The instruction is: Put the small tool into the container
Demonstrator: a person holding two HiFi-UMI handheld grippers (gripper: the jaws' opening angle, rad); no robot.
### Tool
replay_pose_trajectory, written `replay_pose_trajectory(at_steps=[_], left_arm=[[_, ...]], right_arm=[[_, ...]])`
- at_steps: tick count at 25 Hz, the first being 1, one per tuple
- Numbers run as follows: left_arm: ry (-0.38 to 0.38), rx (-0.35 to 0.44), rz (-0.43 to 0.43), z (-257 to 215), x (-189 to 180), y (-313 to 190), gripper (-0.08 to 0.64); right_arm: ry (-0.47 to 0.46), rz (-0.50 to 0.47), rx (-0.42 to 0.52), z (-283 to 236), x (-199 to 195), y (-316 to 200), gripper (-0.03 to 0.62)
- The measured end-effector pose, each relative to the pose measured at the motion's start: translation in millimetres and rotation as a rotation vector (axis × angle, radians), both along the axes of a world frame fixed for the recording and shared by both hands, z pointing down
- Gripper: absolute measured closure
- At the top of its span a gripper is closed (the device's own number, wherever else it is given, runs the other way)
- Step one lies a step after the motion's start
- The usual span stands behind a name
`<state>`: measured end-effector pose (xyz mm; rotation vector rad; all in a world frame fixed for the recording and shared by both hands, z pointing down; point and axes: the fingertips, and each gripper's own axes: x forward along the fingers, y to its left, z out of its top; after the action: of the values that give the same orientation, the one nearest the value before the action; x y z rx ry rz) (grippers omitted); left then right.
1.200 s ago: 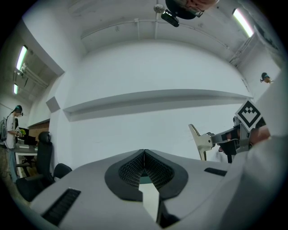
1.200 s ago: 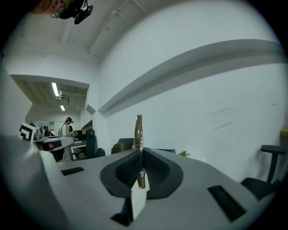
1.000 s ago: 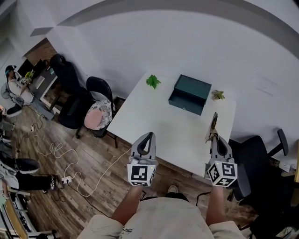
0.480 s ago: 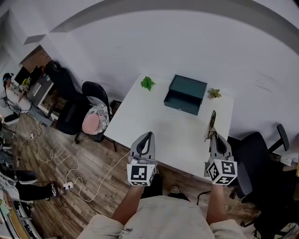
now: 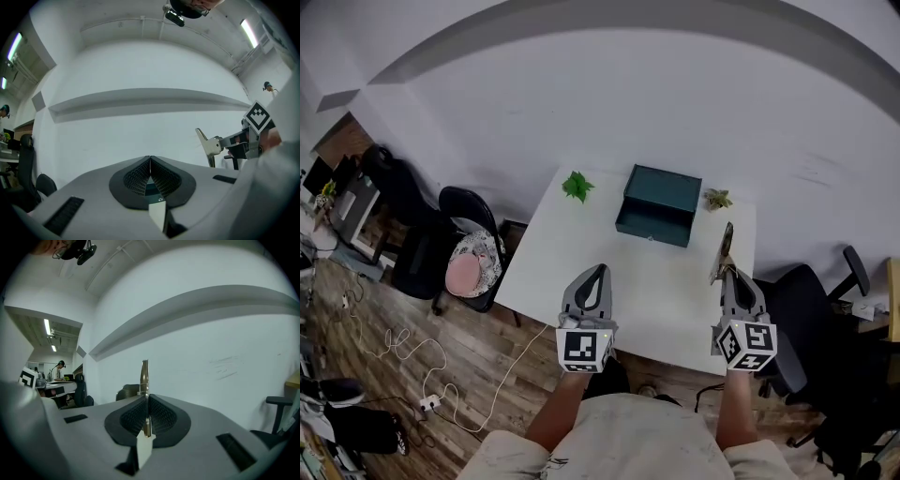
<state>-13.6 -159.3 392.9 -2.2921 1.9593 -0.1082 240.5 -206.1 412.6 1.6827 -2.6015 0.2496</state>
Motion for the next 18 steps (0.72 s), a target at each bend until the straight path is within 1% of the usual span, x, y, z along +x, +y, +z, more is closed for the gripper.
replay_pose_trajectory(at_steps=[5,9,13,18], left_arm=[[0.029,-0.005,0.028,3,-23,-32,0.554],[0.030,-0.007,0.053,5,-43,-57,0.554],[0.056,-0.010,0.089,6,-58,-81,0.554],[0.071,-0.004,0.141,4,-74,-107,0.554]], right_arm=[[0.026,0.020,0.001,-2,-27,-24,0.577],[0.039,0.034,0.006,-6,-50,-42,0.577],[0.061,0.066,0.002,-8,-65,-57,0.577],[0.087,0.104,-0.006,-7,-83,-73,0.577]])
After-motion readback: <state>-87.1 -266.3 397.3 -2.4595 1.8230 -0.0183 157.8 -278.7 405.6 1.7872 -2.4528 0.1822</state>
